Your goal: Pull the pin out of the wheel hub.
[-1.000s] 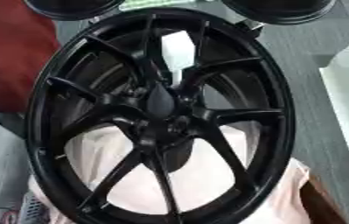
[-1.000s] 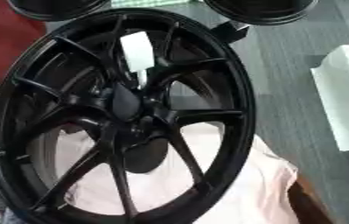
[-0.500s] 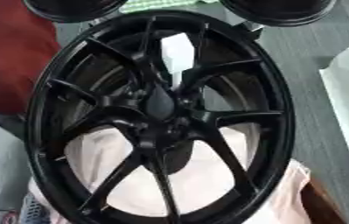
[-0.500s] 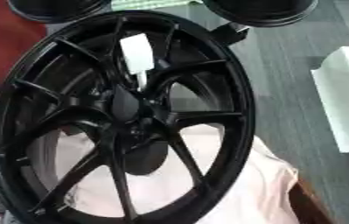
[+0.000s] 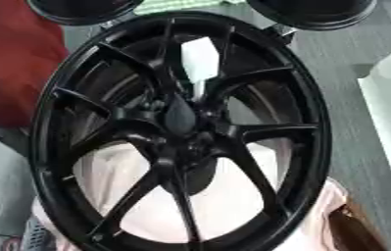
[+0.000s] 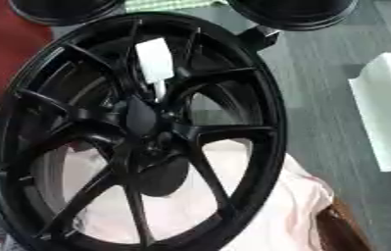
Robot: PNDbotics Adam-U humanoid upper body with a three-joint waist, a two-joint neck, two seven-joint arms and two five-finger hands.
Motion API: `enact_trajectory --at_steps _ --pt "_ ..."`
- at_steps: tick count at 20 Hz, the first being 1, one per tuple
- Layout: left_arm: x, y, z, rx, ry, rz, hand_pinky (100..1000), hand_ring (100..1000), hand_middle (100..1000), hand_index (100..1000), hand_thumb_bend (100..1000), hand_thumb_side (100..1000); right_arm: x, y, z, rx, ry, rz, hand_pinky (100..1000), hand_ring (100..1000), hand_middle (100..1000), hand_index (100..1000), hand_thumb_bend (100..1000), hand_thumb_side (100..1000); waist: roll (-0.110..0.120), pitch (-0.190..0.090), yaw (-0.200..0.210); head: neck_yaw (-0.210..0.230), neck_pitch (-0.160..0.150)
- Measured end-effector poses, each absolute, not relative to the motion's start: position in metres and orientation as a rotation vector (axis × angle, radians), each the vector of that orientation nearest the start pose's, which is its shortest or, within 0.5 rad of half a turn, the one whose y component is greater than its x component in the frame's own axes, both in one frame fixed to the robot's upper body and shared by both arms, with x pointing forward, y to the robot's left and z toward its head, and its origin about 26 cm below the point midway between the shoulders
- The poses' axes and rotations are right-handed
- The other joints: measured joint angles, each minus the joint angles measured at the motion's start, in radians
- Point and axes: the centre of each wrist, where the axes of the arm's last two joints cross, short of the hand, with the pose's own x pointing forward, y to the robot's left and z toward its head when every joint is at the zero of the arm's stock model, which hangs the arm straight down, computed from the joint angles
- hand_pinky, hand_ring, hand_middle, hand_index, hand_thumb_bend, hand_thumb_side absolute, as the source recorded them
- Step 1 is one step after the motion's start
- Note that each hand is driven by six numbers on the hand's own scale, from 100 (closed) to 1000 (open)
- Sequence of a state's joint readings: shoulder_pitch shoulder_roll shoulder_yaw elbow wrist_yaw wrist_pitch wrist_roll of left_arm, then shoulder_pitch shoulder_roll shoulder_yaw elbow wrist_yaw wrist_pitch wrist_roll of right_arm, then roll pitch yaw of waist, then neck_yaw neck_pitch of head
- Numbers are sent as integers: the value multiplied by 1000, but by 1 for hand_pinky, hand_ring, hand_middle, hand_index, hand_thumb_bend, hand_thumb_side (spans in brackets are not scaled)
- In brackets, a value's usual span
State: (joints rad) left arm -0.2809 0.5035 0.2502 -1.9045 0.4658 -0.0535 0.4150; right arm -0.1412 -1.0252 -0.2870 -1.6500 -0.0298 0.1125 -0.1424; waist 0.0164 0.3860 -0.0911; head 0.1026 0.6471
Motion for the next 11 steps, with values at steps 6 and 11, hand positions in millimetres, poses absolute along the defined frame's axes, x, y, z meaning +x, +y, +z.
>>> enact_trajectory --at_steps 6,11 --pt "299 357 223 236 -2276 413 706 696 633 733 184 680 285 -426 296 -937 -2070 373 848 754 676 771 100 548 -1 0 12 -9 -11" --pt "299 356 224 235 -2277 409 706 696 633 733 183 677 285 -398 312 -776 -2221 369 833 730 651 754 100 550 -1 0 19 -18 -13"
